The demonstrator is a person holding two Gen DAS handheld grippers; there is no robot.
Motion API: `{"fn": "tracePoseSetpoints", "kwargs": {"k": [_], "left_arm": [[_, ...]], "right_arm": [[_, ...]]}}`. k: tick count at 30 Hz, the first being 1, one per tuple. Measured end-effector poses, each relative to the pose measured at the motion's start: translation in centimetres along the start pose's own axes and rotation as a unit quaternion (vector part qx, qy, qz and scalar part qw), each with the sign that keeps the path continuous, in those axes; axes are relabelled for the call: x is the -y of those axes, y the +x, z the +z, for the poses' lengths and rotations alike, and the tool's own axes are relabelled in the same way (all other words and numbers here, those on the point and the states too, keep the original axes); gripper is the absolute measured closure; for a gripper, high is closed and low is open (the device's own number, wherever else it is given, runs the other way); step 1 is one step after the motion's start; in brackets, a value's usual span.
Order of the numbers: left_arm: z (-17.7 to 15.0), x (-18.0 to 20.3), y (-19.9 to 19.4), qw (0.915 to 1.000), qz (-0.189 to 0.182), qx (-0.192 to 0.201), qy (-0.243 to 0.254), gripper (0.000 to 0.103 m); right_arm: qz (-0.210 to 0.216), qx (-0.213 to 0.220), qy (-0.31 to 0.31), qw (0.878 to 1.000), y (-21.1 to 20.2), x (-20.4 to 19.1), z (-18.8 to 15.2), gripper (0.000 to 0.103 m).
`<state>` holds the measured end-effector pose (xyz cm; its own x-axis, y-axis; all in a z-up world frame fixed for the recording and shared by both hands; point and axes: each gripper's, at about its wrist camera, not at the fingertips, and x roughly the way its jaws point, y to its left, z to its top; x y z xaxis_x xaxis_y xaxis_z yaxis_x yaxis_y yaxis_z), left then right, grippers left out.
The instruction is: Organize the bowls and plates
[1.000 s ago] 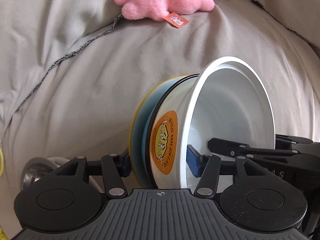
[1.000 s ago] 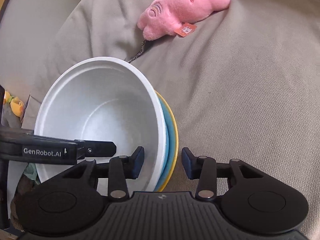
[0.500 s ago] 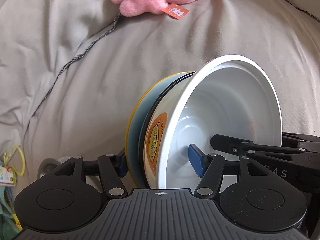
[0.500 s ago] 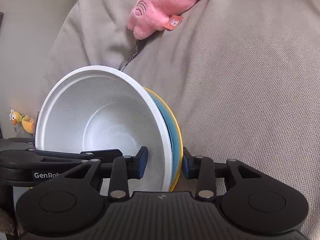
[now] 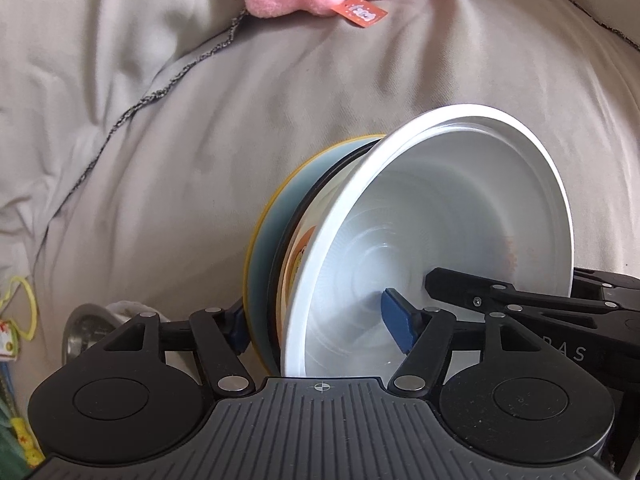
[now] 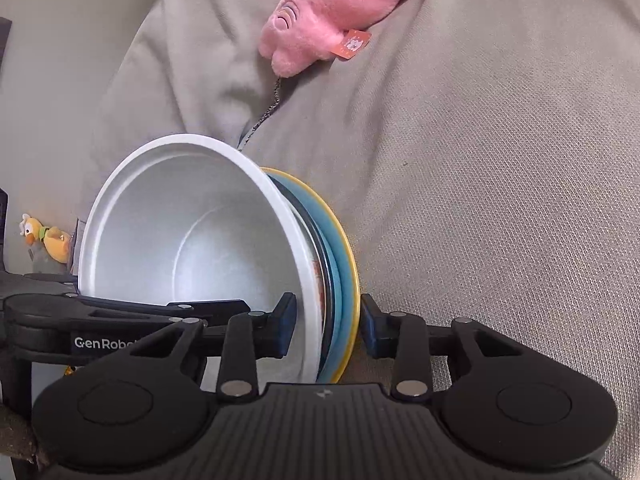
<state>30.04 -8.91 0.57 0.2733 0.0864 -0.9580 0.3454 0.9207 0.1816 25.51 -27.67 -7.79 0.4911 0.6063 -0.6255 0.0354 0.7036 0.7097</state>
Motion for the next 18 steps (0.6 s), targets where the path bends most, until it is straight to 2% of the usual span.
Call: {"fn": "tracePoseSetpoints", "kwargs": {"k": [4,10,14,18], "left_arm": [[-0.1,-0.4,0.3,0.9999,-0.005,-0.011,-0.010,0.030],[-0.3,-0.5,0.3,0.9998,-0.010,-0.005,-0.014,0.030],[-0.2,-1.3,0.3,0.9994,-0.023,0.000,-0.025,0.035],[-0.2,-1.5,0.3,0.9989,-0.030,0.008,-0.035,0.035]], "right_arm": [[0.004,-0.003,-0.002,1.000,0.2,-0.1,0.0,0.068],[0.006,-0.004,-0.002,1.000,0.3,0.0,0.1,0.068],[0.008,-0.008,-0.007,1.000,0.6,-0.2,0.0,0.068],[0.002,-0.005,-0.011,1.000,0.7,-0.6,0.0,0.068]]}}
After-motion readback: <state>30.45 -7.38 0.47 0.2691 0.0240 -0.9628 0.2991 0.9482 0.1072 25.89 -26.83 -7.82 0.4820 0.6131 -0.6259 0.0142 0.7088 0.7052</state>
